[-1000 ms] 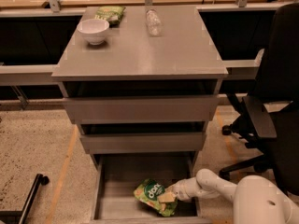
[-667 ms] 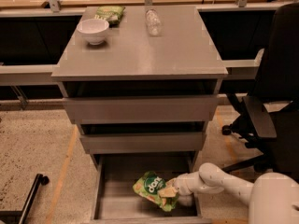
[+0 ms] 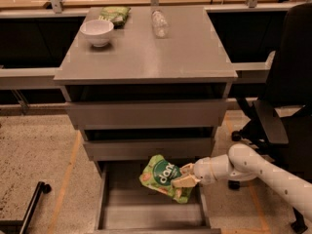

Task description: Pick green rice chip bag from bottom drawer and place on counter

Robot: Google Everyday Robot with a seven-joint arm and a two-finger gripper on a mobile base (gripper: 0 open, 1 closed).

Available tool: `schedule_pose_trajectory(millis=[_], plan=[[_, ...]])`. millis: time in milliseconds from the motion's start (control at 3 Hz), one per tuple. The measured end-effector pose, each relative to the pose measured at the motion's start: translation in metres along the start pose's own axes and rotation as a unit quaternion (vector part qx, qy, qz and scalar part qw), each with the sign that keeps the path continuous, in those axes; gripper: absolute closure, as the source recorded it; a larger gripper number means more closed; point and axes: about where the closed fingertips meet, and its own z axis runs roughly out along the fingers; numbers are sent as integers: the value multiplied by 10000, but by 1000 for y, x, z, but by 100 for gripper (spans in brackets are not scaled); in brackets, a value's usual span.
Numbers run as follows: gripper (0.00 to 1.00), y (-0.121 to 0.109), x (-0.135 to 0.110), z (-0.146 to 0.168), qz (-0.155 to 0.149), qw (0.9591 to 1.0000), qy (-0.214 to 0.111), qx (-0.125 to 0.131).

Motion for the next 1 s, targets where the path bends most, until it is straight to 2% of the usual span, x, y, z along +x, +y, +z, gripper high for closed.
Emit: schedule_pose_trajectory(millis=[333,667,1000], plan=[[100,22,-71,-48,-648,9978,88,148],[100,56,-166,-102,-1138,9922,207,458],[100,68,-196,-120,-1389,9874,352,664]])
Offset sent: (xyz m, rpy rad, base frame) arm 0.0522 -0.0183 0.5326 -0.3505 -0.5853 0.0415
